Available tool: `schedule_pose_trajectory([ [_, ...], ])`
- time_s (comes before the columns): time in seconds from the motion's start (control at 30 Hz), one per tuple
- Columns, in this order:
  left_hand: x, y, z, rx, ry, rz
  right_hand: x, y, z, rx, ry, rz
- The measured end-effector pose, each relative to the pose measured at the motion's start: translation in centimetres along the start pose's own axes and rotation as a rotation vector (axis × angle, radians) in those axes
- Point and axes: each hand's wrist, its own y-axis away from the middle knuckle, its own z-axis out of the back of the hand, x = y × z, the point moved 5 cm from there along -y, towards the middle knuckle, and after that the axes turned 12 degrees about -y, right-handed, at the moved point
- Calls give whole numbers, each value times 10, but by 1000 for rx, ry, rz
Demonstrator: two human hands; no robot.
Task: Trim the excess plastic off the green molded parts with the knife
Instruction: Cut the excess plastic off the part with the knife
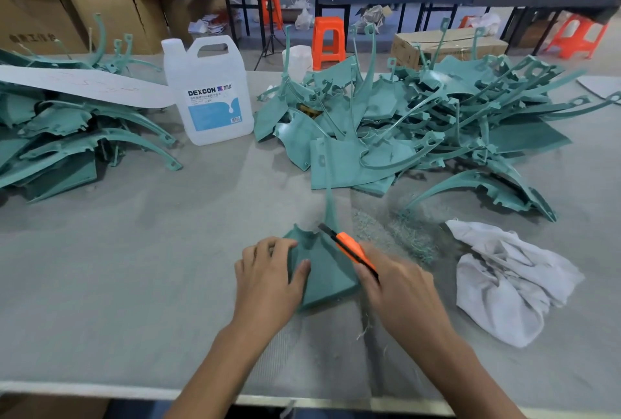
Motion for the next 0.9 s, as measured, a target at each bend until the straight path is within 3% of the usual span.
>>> schedule_pose_trajectory([
  [0.9, 7, 6, -1, -43, 8, -13, -3, 3, -8, -22, 19, -21],
])
